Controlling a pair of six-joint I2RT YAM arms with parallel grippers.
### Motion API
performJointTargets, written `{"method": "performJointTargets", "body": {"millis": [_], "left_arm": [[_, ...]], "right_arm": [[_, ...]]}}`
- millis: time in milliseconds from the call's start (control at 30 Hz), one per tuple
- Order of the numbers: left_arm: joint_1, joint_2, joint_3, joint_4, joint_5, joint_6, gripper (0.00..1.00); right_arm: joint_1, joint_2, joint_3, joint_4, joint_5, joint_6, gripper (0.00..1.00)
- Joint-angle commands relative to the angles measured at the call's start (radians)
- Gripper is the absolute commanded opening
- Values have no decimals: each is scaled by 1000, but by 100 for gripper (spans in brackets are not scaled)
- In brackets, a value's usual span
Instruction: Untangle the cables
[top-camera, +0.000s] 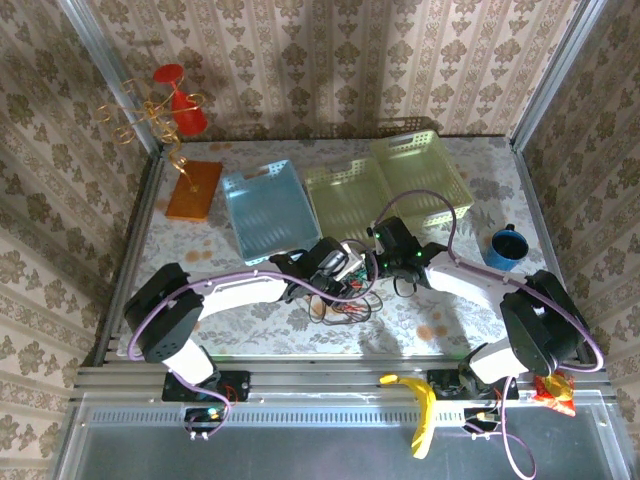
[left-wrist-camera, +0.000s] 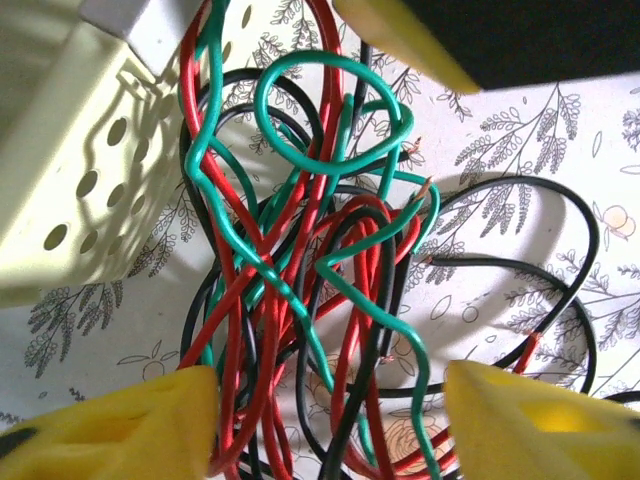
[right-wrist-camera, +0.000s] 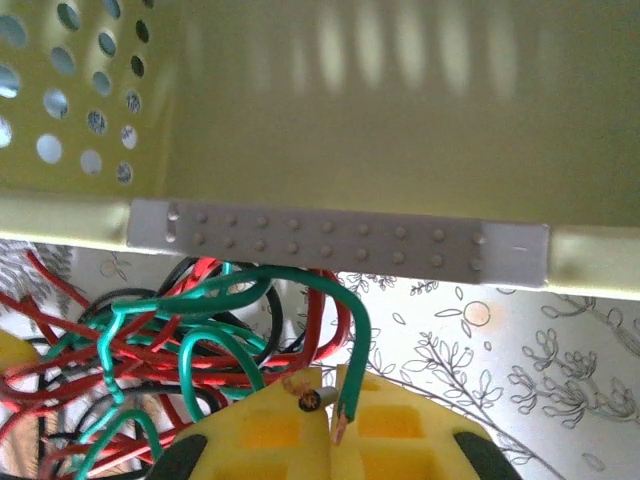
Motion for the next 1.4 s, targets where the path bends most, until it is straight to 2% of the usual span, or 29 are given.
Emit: {"method": "performJointTargets", "body": {"millis": [0,233,367,467,567,767,1367], "left_arm": [[40,-19,-48,35,66,-13,52],[63,5,-74,48,61,-15,32],[73,22,-92,63,58,-33,10],[79,27,-104,73,58,-49,0],[81,24,-109,72,56,-49,0],[82,3,-119,43,46,-34,0],[112,-129,-206,-28,10,-46,0]], "right_arm": [[-8,-6,10,30,4,9,0],[-11,-108,-34,1,12,21,0],[-15,-218,-84,-19,128,57,0],[-35,-295,-116,-32,230,100,0],[-77,-351,-129,-59,308,166,0],[-193,-427,-140,-125,364,281,0],[-506,-447,-118,-346,498,363,0]]}}
